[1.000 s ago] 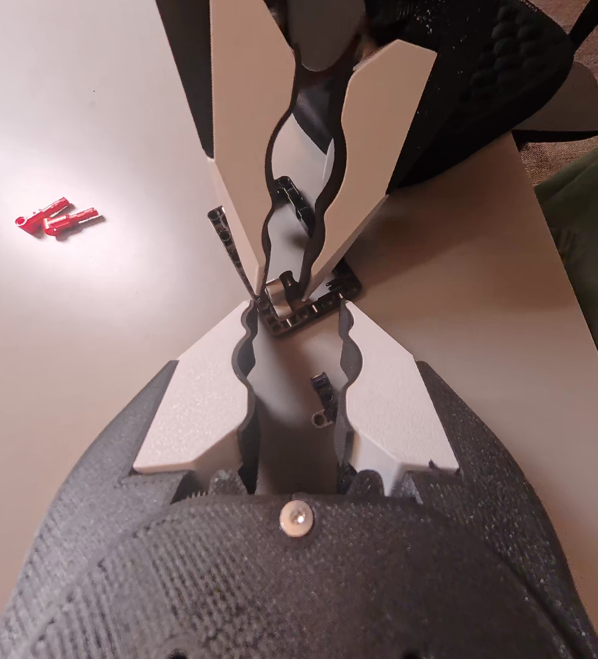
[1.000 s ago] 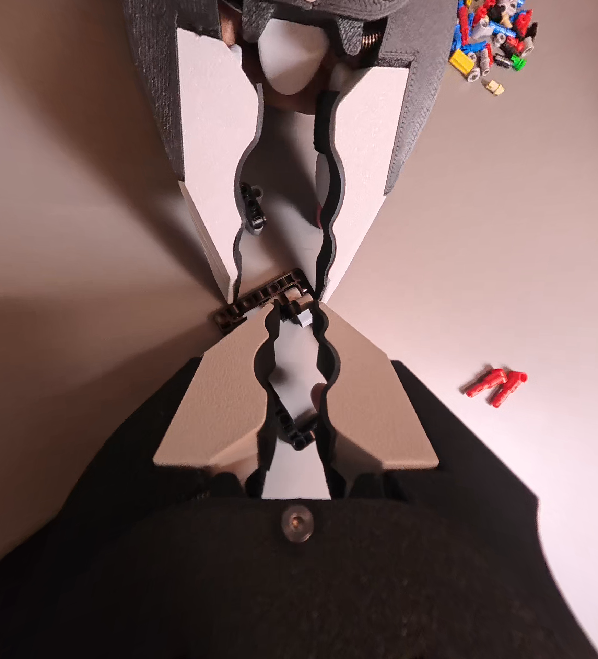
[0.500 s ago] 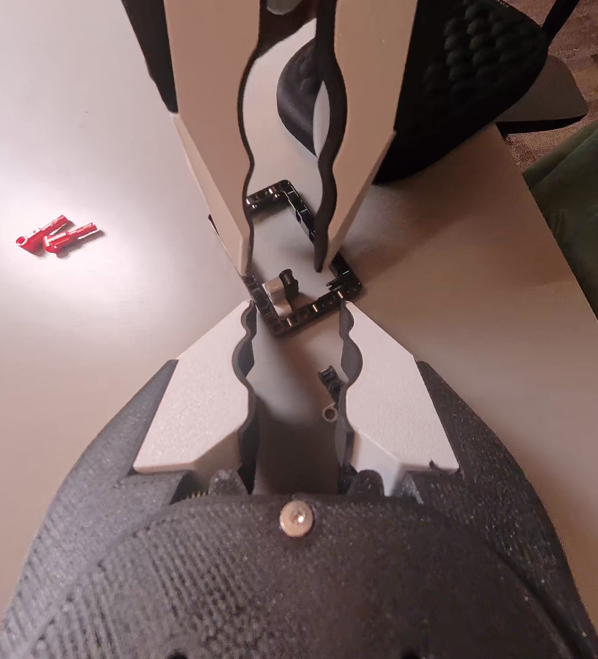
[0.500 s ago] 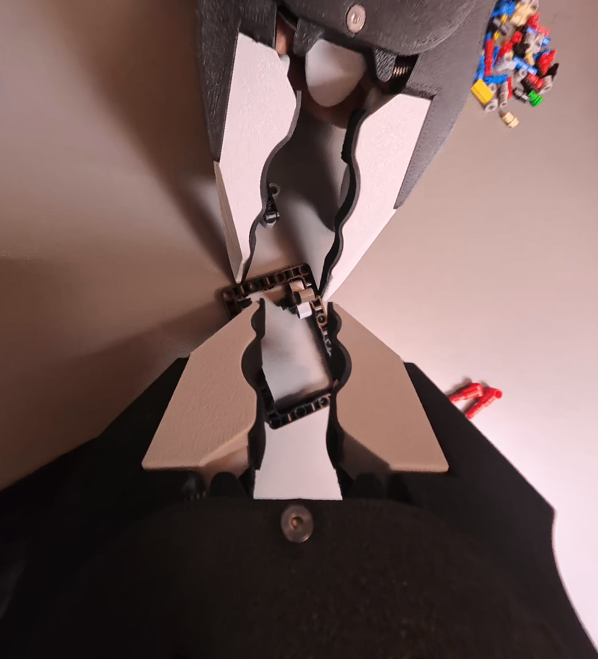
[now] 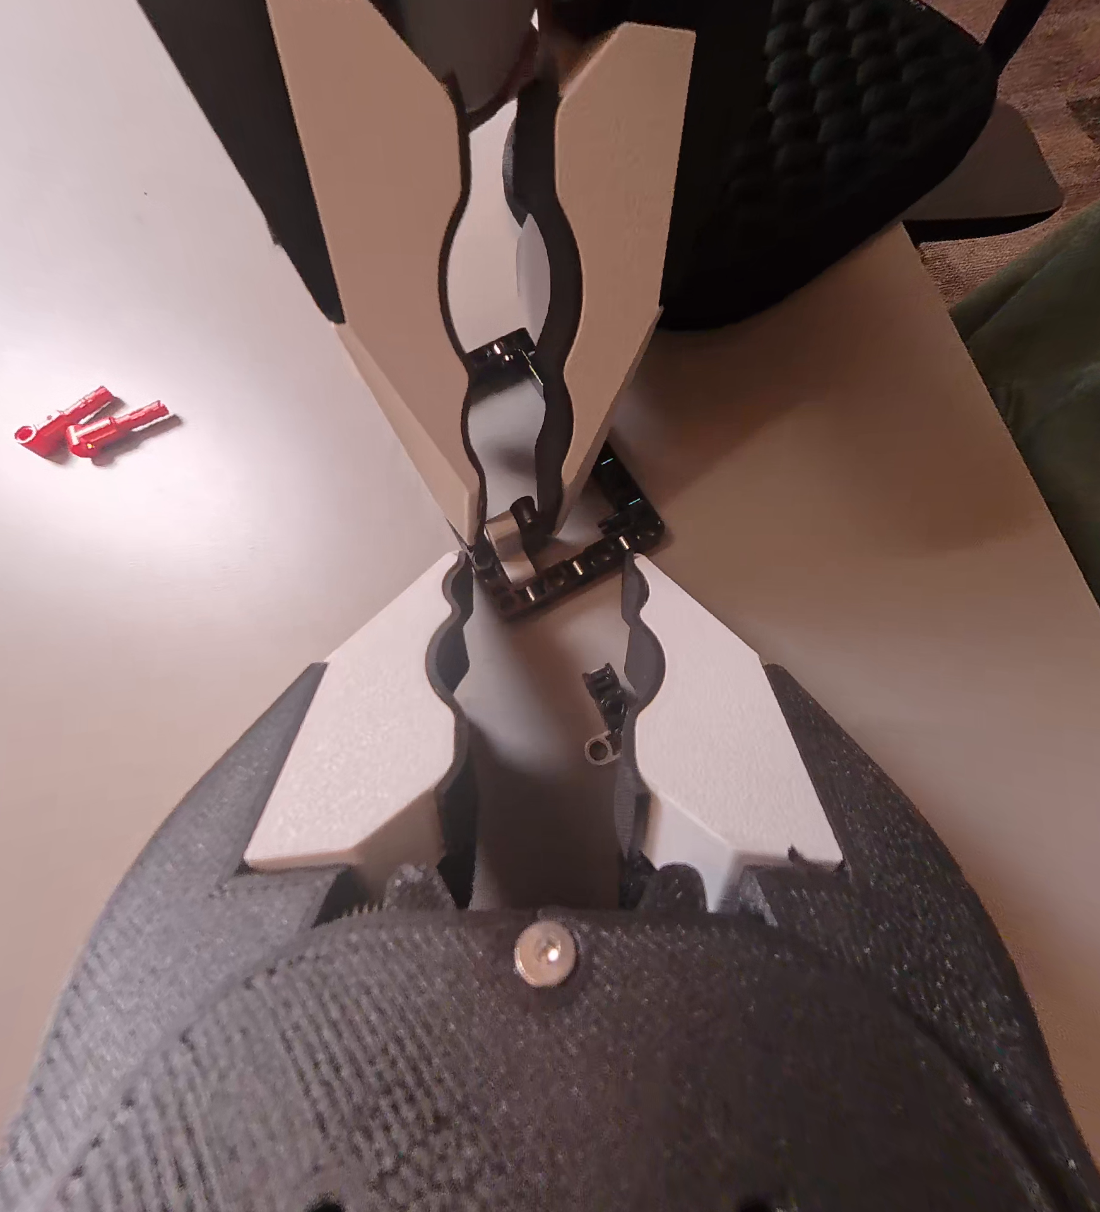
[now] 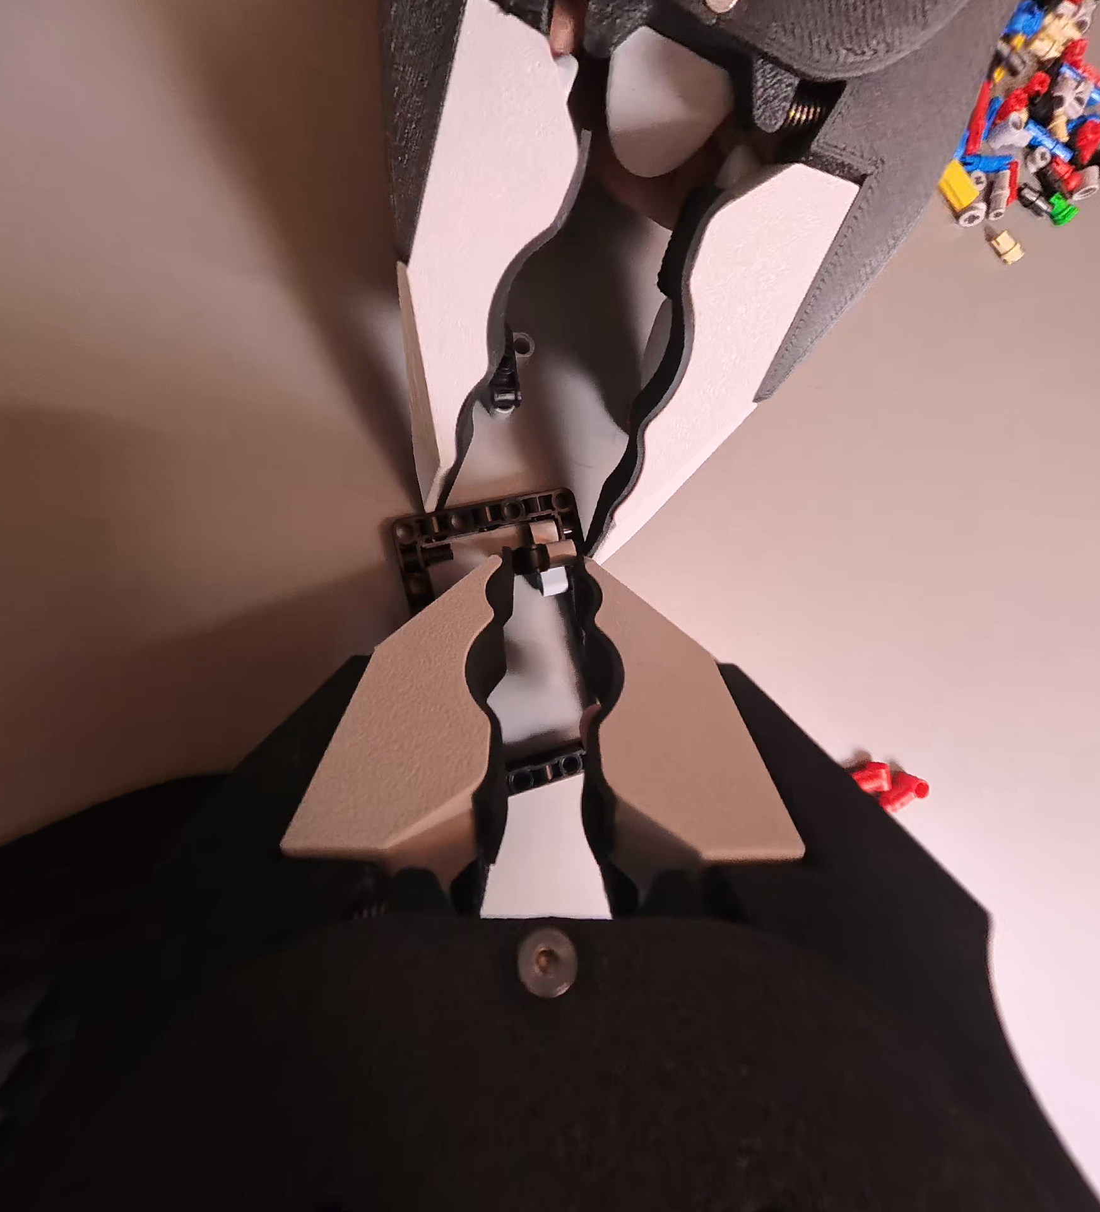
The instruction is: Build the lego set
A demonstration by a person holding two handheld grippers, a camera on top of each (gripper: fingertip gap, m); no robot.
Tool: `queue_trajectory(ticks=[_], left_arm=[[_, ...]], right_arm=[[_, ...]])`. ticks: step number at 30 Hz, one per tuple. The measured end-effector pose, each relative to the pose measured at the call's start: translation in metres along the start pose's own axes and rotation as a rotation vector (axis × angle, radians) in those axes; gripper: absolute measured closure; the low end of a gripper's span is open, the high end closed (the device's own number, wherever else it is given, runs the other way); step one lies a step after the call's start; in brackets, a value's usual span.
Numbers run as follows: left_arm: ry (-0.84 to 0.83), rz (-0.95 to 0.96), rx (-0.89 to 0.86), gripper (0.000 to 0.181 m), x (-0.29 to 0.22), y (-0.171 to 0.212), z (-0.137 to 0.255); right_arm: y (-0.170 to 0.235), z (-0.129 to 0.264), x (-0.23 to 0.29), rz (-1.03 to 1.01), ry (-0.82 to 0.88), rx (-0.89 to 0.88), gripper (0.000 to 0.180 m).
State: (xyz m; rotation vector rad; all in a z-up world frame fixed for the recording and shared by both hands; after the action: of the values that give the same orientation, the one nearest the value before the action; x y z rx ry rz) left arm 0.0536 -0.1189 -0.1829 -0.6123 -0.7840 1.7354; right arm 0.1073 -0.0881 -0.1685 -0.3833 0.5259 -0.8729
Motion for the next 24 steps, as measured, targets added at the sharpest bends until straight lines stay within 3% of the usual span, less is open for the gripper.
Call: queue_trajectory(ticks=[11, 16, 19, 24], left_arm=[[0.002, -0.027, 0.015, 0.135, -0.001, 0.000, 0.000], [-0.012, -0.041, 0.011, 0.135, 0.002, -0.003, 0.000], [-0.021, -0.045, -0.001, 0.135, 0.003, -0.005, 0.003], [-0.076, -0.142, -0.043, 0.136, 0.005, -0.009, 0.012]], right_arm=[[-0.002, -0.002, -0.004, 0.028, -0.110, 0.031, 0.165], [0.003, 0.004, -0.001, -0.033, 0.019, -0.008, 0.162], [0.011, 0.019, -0.001, -0.133, 0.079, -0.053, 0.140], [0.032, 0.049, -0.005, -0.303, 0.295, -0.198, 0.137]])
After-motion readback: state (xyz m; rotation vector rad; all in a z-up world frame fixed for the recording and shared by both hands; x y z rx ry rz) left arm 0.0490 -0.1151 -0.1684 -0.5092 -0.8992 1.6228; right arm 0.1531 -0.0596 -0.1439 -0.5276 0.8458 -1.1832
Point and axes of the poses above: each gripper's, where its closed fingertips meet, z back along the fingers, y out of its underside, x = y × z across the jaws, the point moved 5 cm from there along z, back along the fingers, and after that the axes turned 4 degrees about y, right-handed, at the moved point
